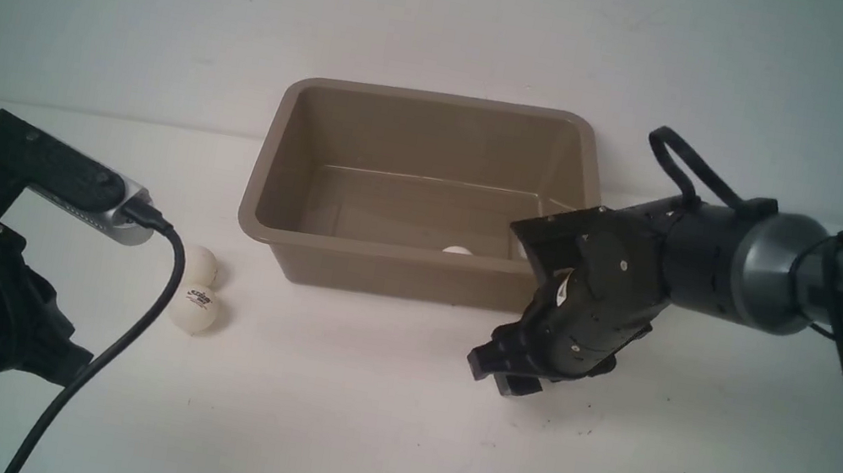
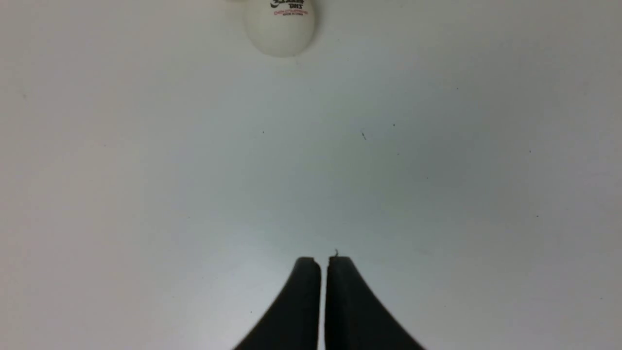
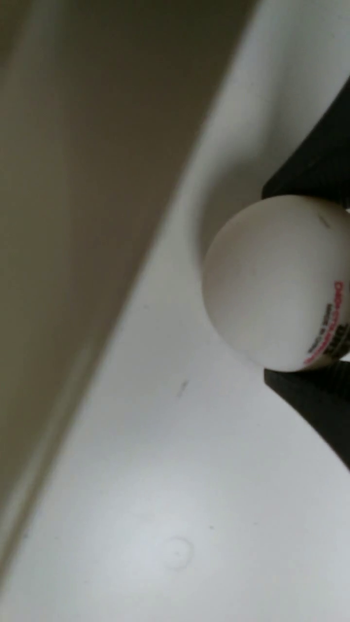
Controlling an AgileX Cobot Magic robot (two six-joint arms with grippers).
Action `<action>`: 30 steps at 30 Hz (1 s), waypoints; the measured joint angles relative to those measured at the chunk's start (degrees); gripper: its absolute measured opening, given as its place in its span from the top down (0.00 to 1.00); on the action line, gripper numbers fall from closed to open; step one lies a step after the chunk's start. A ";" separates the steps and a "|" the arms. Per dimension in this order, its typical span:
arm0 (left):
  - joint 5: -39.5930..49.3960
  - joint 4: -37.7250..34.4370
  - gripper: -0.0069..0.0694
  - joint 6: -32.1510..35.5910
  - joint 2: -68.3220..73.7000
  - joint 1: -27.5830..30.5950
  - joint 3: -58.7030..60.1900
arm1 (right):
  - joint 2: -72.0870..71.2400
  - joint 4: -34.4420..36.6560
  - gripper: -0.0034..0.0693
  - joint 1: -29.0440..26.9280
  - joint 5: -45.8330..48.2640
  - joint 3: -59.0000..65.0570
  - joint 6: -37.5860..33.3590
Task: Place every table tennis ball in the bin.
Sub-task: Use the right arm to clamp the table tennis ball closest to it, then use the right arm to put the table tennis ball into the box
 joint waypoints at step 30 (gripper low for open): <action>0.00 0.05 0.91 0.00 0.00 0.00 0.00 | 3.20 -12.44 0.46 0.77 5.26 -30.92 2.00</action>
